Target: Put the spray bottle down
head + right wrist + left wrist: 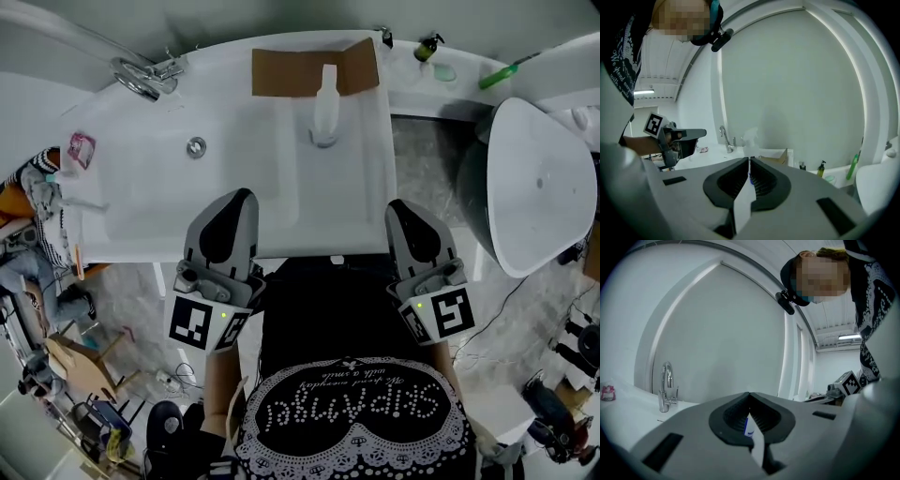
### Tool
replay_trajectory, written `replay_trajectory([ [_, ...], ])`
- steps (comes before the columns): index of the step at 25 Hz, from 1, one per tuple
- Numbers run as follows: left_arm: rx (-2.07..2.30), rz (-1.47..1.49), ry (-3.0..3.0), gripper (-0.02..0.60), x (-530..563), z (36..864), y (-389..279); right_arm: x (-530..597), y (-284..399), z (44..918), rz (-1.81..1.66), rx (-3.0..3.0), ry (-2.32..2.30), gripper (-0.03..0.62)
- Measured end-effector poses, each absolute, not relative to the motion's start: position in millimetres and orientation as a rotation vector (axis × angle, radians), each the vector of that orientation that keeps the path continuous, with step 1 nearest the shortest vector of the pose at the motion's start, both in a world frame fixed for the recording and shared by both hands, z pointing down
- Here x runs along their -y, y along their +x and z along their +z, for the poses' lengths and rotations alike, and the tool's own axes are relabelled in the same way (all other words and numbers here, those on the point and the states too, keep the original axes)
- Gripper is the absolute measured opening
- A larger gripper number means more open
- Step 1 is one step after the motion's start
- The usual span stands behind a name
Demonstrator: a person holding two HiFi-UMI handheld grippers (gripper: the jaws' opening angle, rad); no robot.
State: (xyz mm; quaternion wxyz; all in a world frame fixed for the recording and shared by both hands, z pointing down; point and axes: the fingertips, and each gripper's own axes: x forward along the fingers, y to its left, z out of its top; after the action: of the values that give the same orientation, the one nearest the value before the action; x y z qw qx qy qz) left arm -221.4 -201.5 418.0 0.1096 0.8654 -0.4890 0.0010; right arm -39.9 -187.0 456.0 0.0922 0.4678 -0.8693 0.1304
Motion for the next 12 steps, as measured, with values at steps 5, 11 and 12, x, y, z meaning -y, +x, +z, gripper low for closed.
replay_trajectory([
  [5,1.407,-0.005,2.587,0.005,209.1,412.7,-223.3,187.7,-57.7,455.6,0.371,2.604,1.377,0.026],
  [11,1.398,-0.037,2.594,0.005,217.3,403.5,-224.8,191.5,-70.7,452.9,0.355,2.612,1.362,0.026],
  [12,1.399,-0.043,2.592,0.005,217.9,403.0,-226.6,190.9,-73.1,453.0,0.35,2.612,1.352,0.026],
])
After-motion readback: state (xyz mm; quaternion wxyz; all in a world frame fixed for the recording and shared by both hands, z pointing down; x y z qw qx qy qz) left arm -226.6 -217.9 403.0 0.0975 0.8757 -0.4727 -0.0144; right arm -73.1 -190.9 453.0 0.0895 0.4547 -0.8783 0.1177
